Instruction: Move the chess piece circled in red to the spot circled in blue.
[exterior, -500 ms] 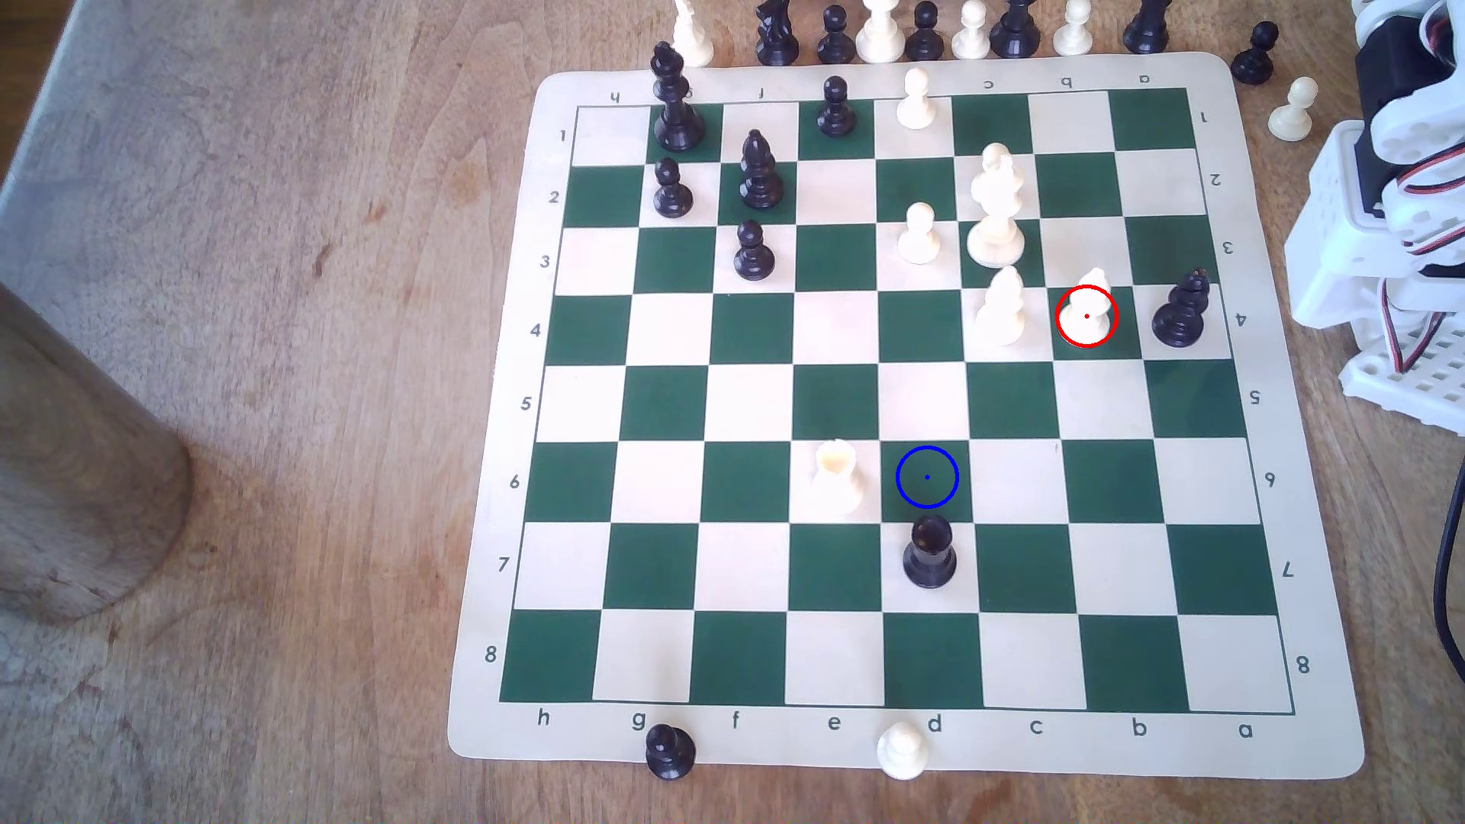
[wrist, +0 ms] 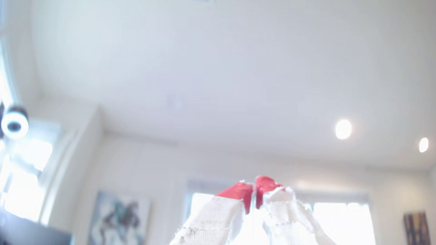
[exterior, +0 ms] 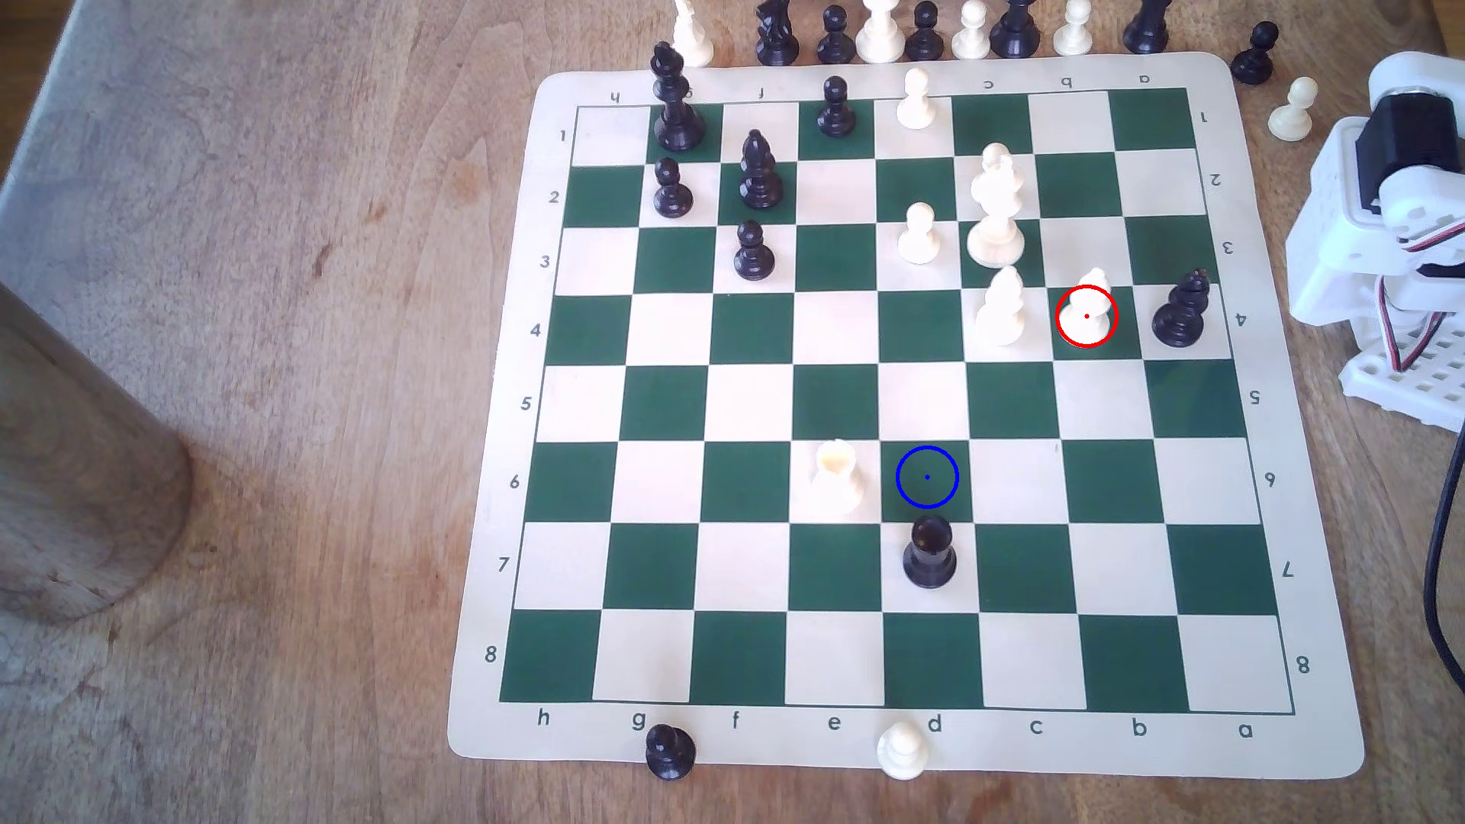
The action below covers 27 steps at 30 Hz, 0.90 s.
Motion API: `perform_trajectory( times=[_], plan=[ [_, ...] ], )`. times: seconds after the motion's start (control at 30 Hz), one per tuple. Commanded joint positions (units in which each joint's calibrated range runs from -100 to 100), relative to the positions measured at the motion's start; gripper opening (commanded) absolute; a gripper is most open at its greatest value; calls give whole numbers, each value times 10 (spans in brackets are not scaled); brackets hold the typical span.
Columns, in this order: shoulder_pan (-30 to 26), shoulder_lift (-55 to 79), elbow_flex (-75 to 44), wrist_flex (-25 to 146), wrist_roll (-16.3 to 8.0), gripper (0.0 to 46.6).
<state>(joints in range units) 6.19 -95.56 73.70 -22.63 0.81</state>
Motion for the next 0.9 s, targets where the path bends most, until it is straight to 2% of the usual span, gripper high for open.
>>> perform_trajectory(
  times=[0.0,0.13,0.17,0.2,0.23,0.27,0.3,0.53,0.67,0.73,0.87],
  plan=[
    [-5,-2,-84,234,-2,2],
    [7,-1,-166,467,-2,2],
    [27,-1,-211,594,-2,2],
    [40,-1,-229,643,-2,2],
    [50,-1,-242,679,-8,2],
    [52,-1,-249,713,-34,2],
    [60,-1,-257,778,-39,2],
    [96,-1,-296,1011,-38,2],
    [64,-1,-296,1094,-35,9],
    [36,-1,-280,1137,-41,52],
    [-18,-1,-241,1172,-63,92]
  ],
)
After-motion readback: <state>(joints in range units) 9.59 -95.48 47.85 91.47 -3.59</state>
